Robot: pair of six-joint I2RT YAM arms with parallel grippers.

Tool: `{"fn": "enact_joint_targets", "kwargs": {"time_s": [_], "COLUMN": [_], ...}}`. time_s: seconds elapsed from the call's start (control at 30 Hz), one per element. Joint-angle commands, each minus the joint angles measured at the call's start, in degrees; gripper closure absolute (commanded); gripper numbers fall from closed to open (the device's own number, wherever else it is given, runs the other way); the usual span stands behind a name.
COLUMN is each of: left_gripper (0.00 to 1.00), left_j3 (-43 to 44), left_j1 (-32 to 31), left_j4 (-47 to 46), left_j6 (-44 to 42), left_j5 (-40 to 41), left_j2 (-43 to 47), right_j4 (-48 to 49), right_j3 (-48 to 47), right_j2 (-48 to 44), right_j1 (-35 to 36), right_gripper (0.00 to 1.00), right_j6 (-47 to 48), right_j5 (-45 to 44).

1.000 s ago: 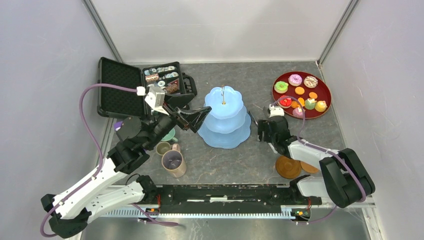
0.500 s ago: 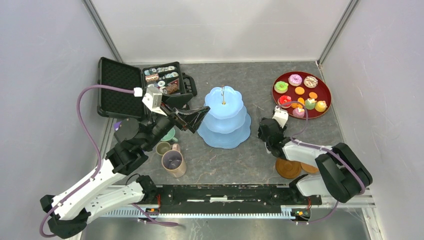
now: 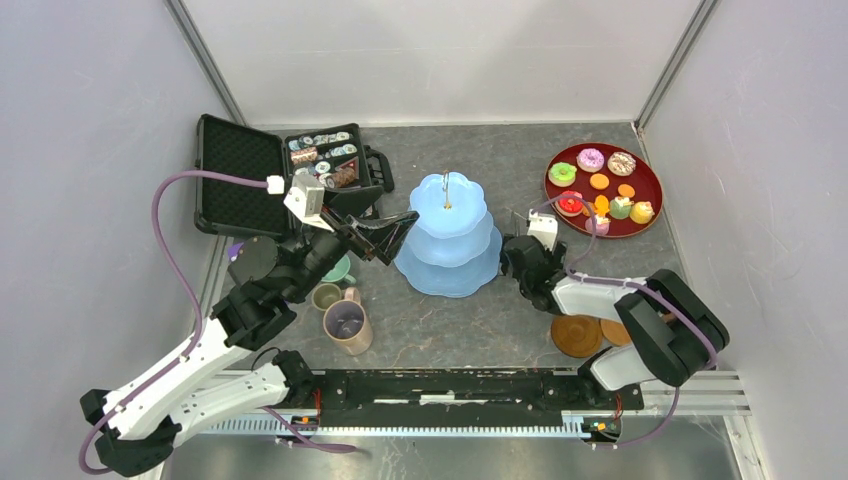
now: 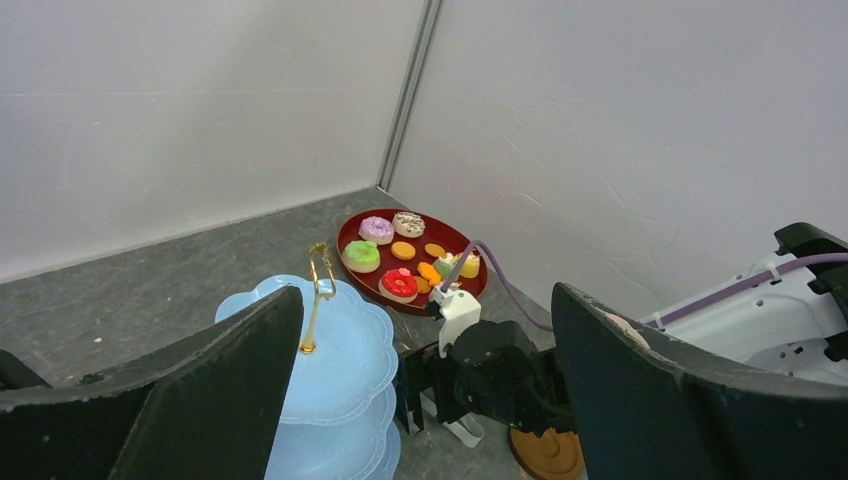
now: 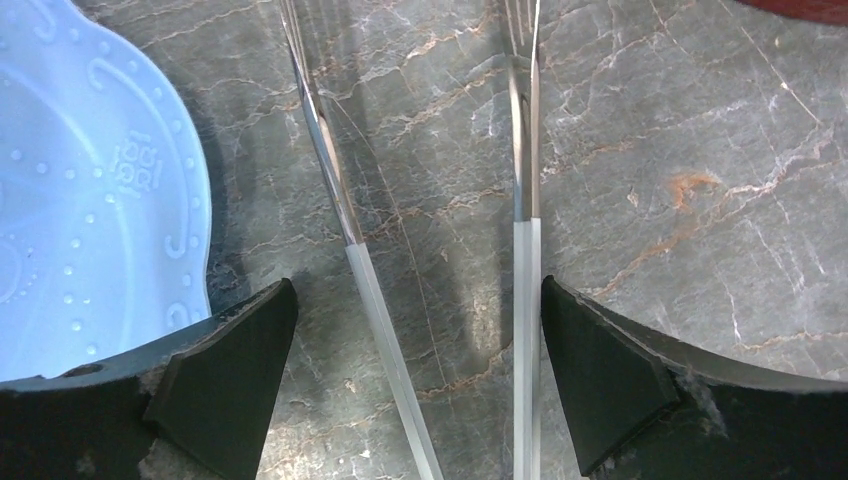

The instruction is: Serve the afternoon tea

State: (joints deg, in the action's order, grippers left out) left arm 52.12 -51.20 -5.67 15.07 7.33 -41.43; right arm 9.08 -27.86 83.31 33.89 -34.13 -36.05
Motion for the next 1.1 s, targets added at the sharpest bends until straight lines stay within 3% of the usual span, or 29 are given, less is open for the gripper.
{"fn": "enact_joint_targets", "kwargs": {"time_s": [0.0,0.23,0.47,0.73,0.83,1.07], "left_gripper": [0.0,0.0,0.0,0.0,0.0,0.0], "left_j3": [0.4,0.4,0.4,0.2,0.2,0.2], "left_j1": [-0.6,-0.6,-0.7,-0.9,-0.9,-0.9], "left_j4": [-0.4,-0.4,-0.6,-0.7,-0.7,-0.7], "left_j6": [-3.0,-3.6,-3.5,-3.7,-3.6,-3.6], "left_j5": [0.4,0.6,0.3,0.3,0.4,0.6], "left_j2": [0.7,1.0,1.7,1.8,1.7,1.6], "right_j4": [11.4,17.4,24.5,37.2,36.8,39.6], "right_j3": [7.2,9.5,13.7,18.2,17.3,17.4], "right_j2": [-1.8,-1.9,0.5,2.3,3.6,4.5], "right_j1": [0.0,0.0,0.0,0.0,0.0,0.0], "right_gripper": [0.02,0.03,0.08,0.05,0.06,0.2], "right_j6": [11.6,17.3,15.5,17.0,16.8,16.8], "right_j5": [4.3,8.6,6.4,4.3,2.2,0.7]}}
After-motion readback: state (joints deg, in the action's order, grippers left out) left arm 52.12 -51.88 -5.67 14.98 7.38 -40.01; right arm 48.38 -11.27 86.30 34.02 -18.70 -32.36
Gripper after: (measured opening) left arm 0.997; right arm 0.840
